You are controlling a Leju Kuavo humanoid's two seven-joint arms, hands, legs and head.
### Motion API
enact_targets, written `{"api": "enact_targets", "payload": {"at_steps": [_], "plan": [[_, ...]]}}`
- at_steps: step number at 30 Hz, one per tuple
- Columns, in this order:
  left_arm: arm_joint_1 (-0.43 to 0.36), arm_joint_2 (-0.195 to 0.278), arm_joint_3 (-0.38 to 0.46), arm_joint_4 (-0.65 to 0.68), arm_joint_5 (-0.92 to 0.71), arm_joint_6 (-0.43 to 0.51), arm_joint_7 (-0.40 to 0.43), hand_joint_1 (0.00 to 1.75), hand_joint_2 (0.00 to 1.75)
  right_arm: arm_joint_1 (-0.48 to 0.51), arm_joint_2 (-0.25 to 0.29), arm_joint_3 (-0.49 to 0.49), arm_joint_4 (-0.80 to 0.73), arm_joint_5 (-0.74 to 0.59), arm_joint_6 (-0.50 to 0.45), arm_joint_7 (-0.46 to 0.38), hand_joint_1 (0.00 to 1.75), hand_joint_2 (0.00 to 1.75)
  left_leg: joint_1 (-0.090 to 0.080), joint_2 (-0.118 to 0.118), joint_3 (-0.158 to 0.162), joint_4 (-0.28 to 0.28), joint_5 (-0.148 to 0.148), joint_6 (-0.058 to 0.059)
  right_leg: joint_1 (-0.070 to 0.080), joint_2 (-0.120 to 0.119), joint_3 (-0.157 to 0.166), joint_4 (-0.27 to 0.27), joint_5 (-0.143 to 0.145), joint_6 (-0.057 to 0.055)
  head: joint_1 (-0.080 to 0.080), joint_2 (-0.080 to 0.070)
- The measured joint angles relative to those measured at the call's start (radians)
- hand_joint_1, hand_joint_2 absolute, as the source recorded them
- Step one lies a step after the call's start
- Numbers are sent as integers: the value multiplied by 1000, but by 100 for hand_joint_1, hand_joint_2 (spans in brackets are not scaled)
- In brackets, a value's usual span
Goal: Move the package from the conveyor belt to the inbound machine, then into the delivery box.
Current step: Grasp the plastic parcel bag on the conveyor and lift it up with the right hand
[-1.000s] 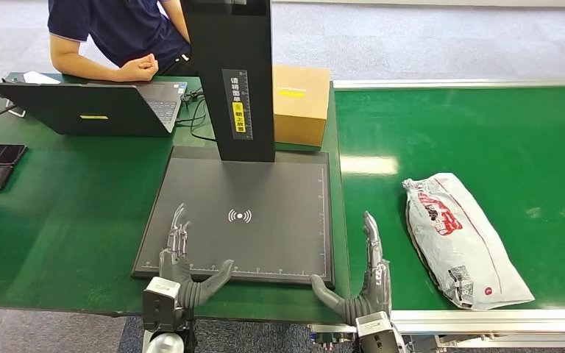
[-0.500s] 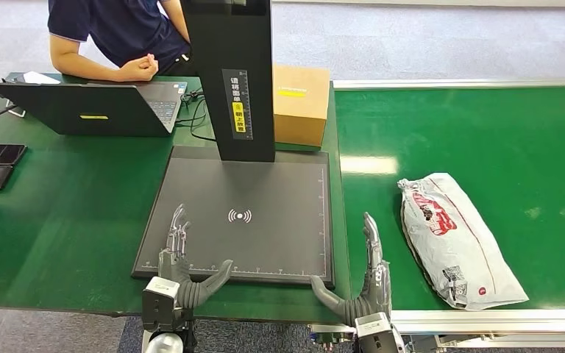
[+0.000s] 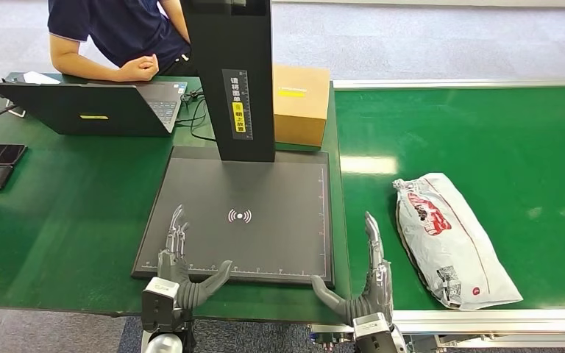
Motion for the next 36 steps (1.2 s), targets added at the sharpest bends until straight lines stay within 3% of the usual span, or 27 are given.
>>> {"api": "enact_targets", "payload": {"at_steps": [11, 24, 30, 36], "plan": [[7, 0, 5, -6, 19, 7, 0, 0, 175, 17, -11, -105, -21, 80, -56, 18, 0, 175, 0, 0, 0, 0, 0, 0, 0, 0, 0, 0, 0, 0, 0, 0], [4, 3, -3, -6, 40, -8, 0, 0, 175, -33, -76, -347, 17, 201, -97, 122, 0, 175, 0, 0, 0, 1, 0, 0, 0, 0, 0, 0, 0, 0, 0, 0], [-4, 3, -2, -6, 31, -28, 0, 0, 175, -109, -118, -493, 142, 242, -95, 166, 0, 175, 0, 0, 0, 1, 0, 0, 0, 0, 0, 0, 1, 1, 0, 0], [-7, 3, 0, -6, 34, -30, 0, 0, 175, -211, -188, -608, 365, 235, -79, 181, 0, 175, 0, 0, 0, 1, 0, 1, -1, 0, 0, 0, 1, 1, 0, 0]]}}
